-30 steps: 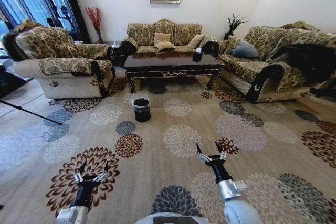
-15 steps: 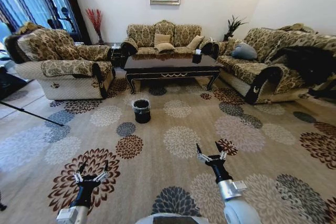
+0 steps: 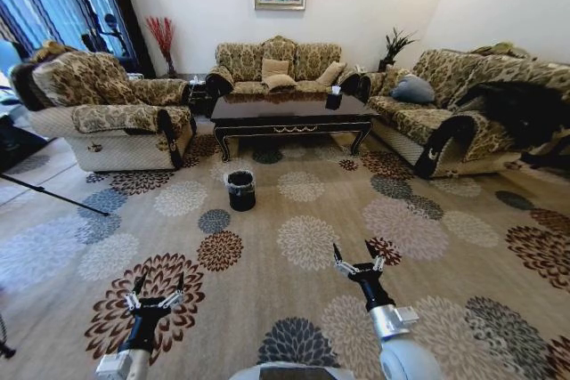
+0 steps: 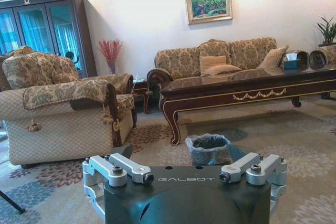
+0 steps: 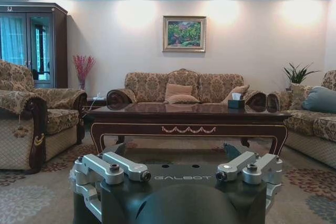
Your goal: Move to the front of the table and pick up the trash from the floor, then place it into the trash bin.
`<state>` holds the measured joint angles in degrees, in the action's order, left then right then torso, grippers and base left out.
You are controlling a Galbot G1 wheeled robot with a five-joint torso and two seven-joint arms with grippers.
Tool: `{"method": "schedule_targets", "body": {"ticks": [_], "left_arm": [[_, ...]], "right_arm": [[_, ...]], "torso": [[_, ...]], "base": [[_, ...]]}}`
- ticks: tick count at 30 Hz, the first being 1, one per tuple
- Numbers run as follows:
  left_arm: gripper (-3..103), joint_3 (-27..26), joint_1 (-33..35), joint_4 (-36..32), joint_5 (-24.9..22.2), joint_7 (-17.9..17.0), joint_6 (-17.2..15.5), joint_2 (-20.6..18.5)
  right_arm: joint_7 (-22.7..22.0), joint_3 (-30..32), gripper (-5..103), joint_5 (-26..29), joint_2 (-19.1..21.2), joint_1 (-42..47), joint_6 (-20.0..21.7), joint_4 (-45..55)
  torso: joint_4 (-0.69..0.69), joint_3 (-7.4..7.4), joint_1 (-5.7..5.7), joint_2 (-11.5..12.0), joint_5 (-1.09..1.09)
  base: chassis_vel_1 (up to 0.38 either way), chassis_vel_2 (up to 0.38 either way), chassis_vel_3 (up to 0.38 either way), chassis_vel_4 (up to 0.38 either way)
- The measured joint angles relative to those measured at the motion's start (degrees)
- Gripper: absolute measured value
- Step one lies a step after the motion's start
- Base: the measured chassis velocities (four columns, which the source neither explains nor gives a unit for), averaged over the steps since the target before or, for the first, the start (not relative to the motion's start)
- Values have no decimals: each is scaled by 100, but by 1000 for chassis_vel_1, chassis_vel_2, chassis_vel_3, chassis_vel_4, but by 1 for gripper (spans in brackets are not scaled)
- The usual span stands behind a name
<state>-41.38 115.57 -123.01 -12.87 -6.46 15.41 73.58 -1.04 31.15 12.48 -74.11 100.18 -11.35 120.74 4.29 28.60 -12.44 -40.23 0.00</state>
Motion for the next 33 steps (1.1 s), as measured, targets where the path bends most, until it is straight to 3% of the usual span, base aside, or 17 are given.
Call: {"method": "schedule_targets", "body": {"ticks": [33], "left_arm": [[100,0,0,0,0,0,0,0]], "right_arm": [[0,0,100,-1,0,0,0,0]], "torso": [[0,483,-356,-841,0]], "base": [[0,0,0,0]]}}
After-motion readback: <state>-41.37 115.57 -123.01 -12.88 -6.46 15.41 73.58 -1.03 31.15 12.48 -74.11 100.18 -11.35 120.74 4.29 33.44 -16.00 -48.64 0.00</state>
